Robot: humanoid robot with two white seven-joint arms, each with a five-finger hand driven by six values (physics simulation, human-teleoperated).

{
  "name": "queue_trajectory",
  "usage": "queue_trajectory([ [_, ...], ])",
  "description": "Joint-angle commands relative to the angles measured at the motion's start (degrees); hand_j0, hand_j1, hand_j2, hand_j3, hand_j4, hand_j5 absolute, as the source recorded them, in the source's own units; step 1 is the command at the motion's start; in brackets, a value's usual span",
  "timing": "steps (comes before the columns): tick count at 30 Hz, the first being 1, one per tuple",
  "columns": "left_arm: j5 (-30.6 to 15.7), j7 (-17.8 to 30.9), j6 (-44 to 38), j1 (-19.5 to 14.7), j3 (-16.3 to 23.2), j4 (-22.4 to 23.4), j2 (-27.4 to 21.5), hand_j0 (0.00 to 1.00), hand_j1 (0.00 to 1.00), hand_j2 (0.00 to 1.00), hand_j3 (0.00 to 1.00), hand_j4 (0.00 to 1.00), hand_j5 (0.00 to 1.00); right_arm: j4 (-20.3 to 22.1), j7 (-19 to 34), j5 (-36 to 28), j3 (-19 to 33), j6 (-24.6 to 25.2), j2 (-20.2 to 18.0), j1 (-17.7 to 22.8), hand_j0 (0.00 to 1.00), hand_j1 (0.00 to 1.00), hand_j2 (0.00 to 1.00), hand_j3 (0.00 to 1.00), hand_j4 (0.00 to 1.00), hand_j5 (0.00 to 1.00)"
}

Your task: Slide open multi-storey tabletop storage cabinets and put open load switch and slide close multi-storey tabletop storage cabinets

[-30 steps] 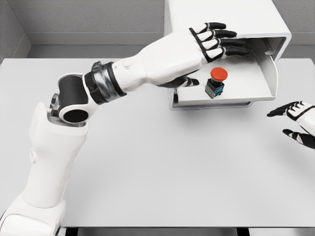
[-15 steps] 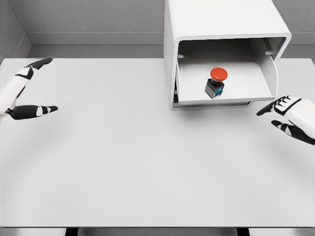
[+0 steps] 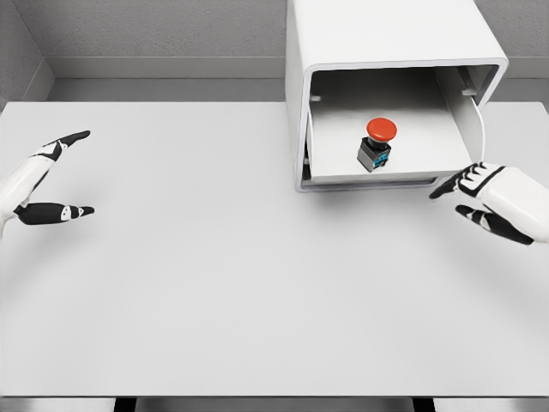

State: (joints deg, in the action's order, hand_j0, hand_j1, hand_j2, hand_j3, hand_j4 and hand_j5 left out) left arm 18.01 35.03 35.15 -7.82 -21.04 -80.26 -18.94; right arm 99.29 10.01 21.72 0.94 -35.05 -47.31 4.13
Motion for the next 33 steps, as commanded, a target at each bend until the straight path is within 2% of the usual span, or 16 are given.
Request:
queue_trajectory([
  [1, -0.43, -0.03, -0.15, 0.00, -0.06, 0.02, -0.04, 1.00, 1.00, 1.00, 1.00, 1.00, 1.00, -0.59, 0.01, -0.18, -1.91, 0.05, -0.06, -0.17, 0.62, 0.62, 0.62, 0.62, 0.62, 0.62],
  [6, -0.70, -0.03, -0.15, 0.09, -0.06, 0.02, 0.13, 1.00, 1.00, 1.00, 1.00, 1.00, 1.00, -0.94, 0.01, 0.25, -2.87, 0.05, 0.03, -1.67, 0.62, 0.62, 0.62, 0.62, 0.62, 0.62],
  [10, -0.61, -0.03, -0.15, 0.09, -0.06, -0.07, 0.13, 1.00, 1.00, 1.00, 1.00, 1.00, 1.00, -2.78, 0.01, 0.34, -5.86, 0.05, 0.03, -4.83, 0.62, 0.62, 0.62, 0.62, 0.62, 0.62],
  [12, -0.61, -0.03, -0.15, 0.09, -0.06, -0.16, 0.22, 1.00, 1.00, 1.00, 1.00, 1.00, 1.00, -2.87, 1.95, 0.25, -6.30, 0.05, 0.03, -5.80, 0.62, 0.62, 0.62, 0.62, 0.62, 0.62],
  [16, -0.61, -0.03, -0.15, 0.09, -0.06, -0.16, 0.22, 1.00, 1.00, 1.00, 1.00, 1.00, 1.00, -2.87, 2.12, 0.25, -6.48, 0.05, 0.12, -6.15, 0.63, 0.63, 0.63, 0.63, 0.63, 0.63],
  [20, -0.61, -0.03, -0.15, 0.09, -0.06, -0.16, 0.22, 1.00, 1.00, 1.00, 1.00, 1.00, 1.00, -4.72, 2.91, 0.34, -10.25, 0.05, 0.12, -10.63, 0.63, 0.63, 0.63, 0.63, 0.63, 0.63],
  [22, -0.61, -0.03, -0.15, 0.09, -0.06, -0.07, 0.22, 1.00, 1.00, 1.00, 1.00, 1.00, 1.00, -5.07, 3.00, 0.43, -10.43, 0.05, 1.78, -11.07, 0.63, 0.63, 0.63, 0.63, 0.63, 0.63],
  [28, -0.61, -0.03, -0.15, 0.09, -0.06, 0.02, 0.13, 1.00, 1.00, 1.00, 1.00, 1.00, 1.00, -5.95, 3.70, 0.96, -10.78, 0.05, 2.05, -12.48, 0.64, 0.64, 0.64, 0.64, 0.64, 0.64],
  [30, -0.61, -0.03, -0.15, 0.09, -0.06, -0.07, 0.13, 1.00, 1.00, 1.00, 1.00, 1.00, 1.00, -7.18, 3.70, 1.05, -12.98, 0.05, 2.49, -14.68, 0.64, 0.64, 0.64, 0.64, 0.64, 0.64],
  [33, -0.61, -0.03, -0.15, 0.09, -0.06, -0.07, 0.22, 1.00, 1.00, 1.00, 1.00, 1.00, 1.00, -7.97, 4.32, 1.05, -14.04, 0.05, 3.02, -15.82, 0.64, 0.64, 0.64, 0.64, 0.64, 0.64],
])
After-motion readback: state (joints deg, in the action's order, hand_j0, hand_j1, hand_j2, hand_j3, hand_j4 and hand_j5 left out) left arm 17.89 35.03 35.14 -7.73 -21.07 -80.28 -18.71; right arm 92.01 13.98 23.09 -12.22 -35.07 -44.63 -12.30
